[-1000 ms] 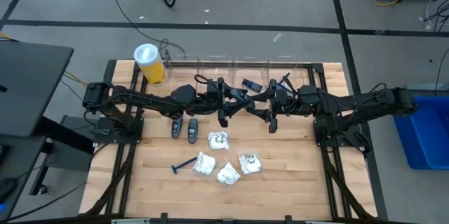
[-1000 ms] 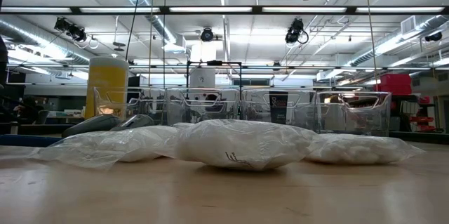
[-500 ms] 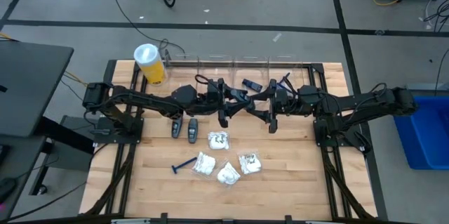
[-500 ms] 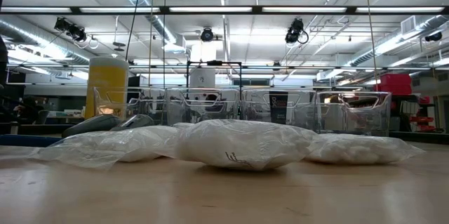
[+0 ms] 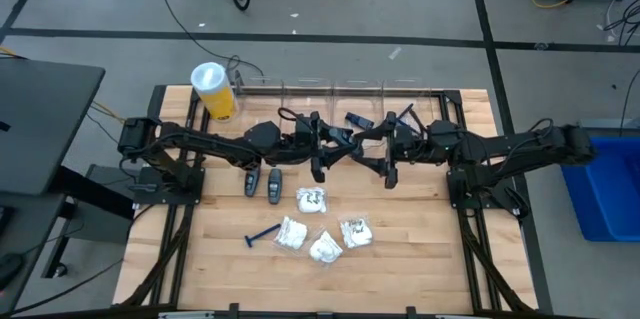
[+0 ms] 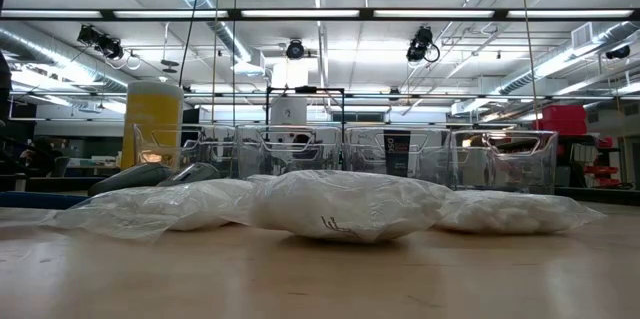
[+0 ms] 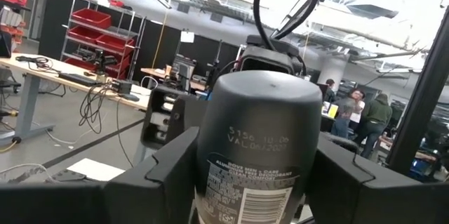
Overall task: Pick & Place Travel size toiletries
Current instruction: Put the black deodorant into the middle left transparent bin
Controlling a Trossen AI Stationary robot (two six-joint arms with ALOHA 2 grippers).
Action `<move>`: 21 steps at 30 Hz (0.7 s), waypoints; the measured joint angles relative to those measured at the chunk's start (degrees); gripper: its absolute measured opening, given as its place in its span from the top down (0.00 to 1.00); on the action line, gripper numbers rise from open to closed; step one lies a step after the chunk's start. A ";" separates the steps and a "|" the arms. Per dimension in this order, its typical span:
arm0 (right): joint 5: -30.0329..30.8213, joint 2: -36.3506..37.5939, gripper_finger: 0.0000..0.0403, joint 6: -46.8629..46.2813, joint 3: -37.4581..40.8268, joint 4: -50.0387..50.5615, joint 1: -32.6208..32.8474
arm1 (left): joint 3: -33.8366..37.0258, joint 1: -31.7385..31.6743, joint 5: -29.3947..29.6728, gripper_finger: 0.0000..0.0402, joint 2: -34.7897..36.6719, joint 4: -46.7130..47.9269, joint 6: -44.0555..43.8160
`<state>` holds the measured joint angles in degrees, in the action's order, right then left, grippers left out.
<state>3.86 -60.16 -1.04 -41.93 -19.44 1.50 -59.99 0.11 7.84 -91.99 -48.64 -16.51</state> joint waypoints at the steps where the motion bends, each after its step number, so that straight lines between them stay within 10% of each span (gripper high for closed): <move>1: 0.00 0.53 0.25 0.00 0.00 -0.06 0.00 | 0.01 -0.11 0.00 0.47 0.13 0.18 0.01; 21: -0.02 8.89 0.45 -0.02 0.00 19.05 -0.02 | -0.02 -2.18 0.00 0.47 7.63 17.09 3.91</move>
<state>3.84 -51.27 -1.06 -41.93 -0.39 1.48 -60.01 -2.06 7.83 -84.35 -31.55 -12.60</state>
